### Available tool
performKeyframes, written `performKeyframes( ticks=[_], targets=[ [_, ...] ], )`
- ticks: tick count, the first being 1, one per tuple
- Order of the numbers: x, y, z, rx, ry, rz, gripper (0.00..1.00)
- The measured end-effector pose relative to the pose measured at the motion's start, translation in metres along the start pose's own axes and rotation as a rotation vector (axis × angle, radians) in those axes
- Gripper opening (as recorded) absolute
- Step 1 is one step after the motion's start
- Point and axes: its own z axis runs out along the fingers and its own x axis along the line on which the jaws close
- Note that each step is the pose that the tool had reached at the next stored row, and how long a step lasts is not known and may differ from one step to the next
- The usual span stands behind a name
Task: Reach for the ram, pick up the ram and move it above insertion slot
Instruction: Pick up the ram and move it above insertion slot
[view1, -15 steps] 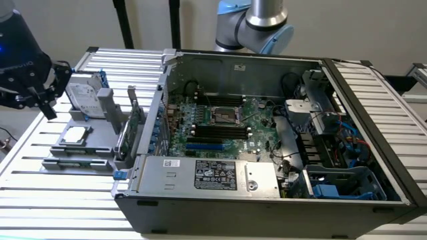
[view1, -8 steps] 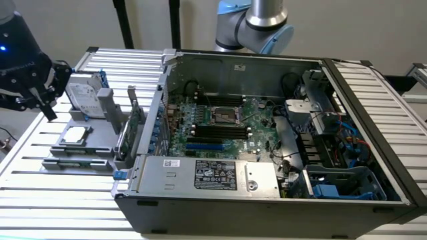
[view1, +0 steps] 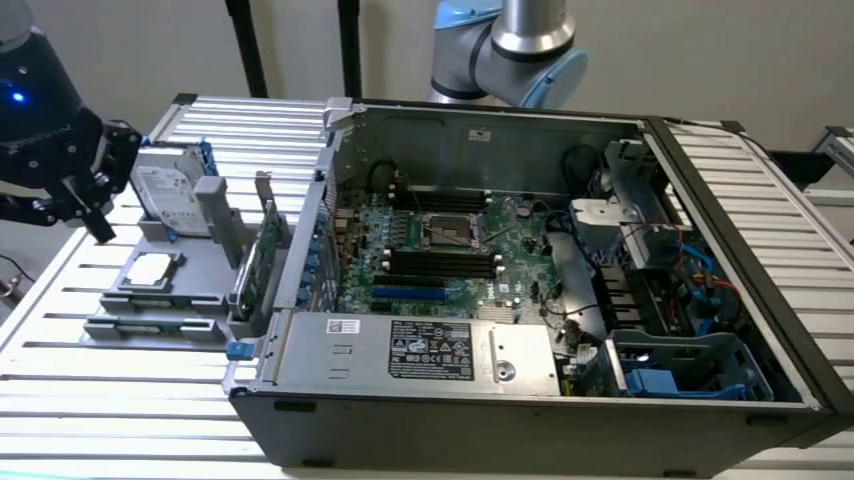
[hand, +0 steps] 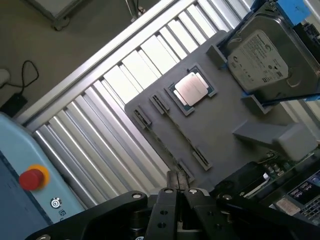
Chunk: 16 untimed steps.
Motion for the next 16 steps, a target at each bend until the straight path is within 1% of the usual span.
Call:
performKeyframes(
  ticks=[16],
  targets=[
    [0.0000, -0.0001, 0.0047, 0.0004, 0.0108, -0.288, 0.11]
  ],
)
